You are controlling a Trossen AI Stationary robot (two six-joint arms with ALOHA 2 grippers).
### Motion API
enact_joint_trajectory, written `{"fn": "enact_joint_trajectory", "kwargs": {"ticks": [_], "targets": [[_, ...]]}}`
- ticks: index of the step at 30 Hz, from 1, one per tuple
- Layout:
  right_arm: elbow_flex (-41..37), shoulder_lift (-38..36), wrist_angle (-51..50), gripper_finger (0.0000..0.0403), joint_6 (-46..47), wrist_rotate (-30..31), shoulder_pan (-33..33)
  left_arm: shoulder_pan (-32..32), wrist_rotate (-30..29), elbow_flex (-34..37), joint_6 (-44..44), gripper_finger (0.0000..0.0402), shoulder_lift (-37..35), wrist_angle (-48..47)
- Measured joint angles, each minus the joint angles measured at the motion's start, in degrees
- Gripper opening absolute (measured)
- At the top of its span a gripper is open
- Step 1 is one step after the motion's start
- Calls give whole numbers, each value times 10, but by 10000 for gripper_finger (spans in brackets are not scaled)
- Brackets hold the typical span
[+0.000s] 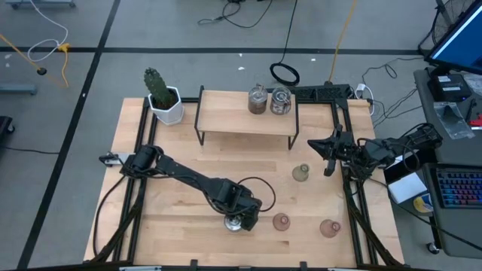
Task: Pick & Place candle stick holders
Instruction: Put the silver scented candle on the shelf
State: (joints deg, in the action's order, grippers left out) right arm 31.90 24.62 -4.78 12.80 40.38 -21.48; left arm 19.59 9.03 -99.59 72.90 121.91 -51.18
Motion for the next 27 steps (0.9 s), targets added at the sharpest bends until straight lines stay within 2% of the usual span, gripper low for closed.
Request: {"fn": "enact_joint_trajectory", "kwargs": {"ticks": [12,27], "targets": [[0,0,0,0,0,0,0,0,24,0,-80,399,0,0],[0,0,0,0,0,0,0,-4,13,0,-98,399,-17,-8]]}}
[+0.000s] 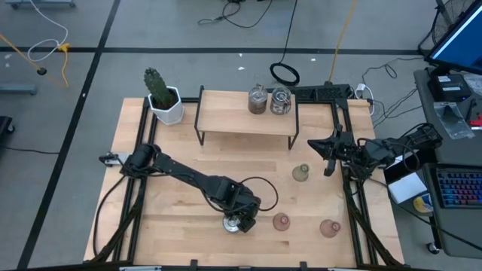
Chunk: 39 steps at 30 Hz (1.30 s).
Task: Pick & Place candle stick holders
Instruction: Put the silver scented candle on the shelf
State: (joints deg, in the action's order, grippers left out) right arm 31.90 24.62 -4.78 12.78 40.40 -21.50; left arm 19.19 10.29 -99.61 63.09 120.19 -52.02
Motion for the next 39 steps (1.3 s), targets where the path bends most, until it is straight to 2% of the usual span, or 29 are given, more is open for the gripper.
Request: {"fn": "enact_joint_trajectory", "kwargs": {"ticks": [4,23,39], "targets": [[0,0,0,0,0,0,0,0,-29,0,4,399,-14,-31],[0,0,0,0,0,0,0,26,-4,0,42,399,-23,-49],[0,0,0,0,0,0,0,27,-30,0,57,399,-23,-43]]}}
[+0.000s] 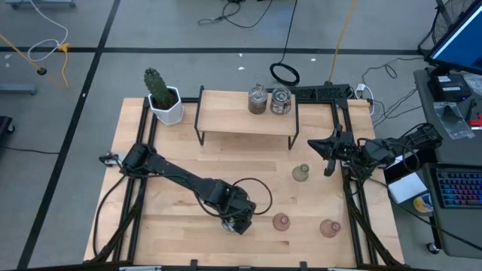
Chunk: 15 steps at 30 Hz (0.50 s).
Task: Pick & Place candle stick holders
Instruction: Put the silver scented candle on the shelf
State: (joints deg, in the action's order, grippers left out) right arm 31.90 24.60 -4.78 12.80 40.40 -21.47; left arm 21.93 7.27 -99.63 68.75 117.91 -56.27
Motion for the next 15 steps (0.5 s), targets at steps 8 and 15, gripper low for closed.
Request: {"fn": "enact_joint_trajectory", "kwargs": {"ticks": [8,15], "targets": [[0,0,0,0,0,0,0,0,-12,0,1,399,3,25],[0,0,0,0,0,0,0,0,1,0,0,399,14,21]]}}
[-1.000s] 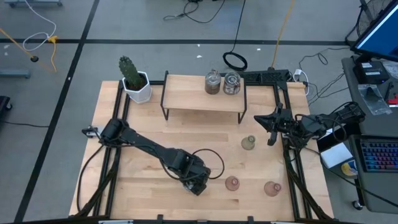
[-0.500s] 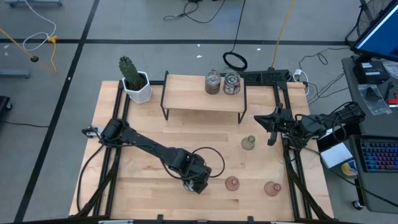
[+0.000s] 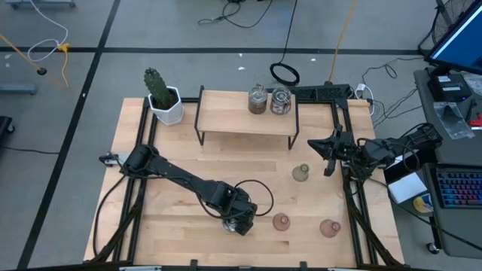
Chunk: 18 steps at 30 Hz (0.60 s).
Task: Pick & Place candle stick holders
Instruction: Put the silver scented candle on the shelf
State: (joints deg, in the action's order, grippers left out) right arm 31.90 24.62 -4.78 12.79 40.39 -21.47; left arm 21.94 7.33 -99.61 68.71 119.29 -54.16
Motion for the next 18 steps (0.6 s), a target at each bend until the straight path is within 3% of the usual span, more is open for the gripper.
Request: {"fn": "enact_joint_trajectory", "kwargs": {"ticks": [10,18], "targets": [[0,0,-1,0,0,0,0,3,17,-1,-17,399,14,-12],[0,0,-2,0,0,0,0,3,-15,1,-45,399,24,-52]]}}
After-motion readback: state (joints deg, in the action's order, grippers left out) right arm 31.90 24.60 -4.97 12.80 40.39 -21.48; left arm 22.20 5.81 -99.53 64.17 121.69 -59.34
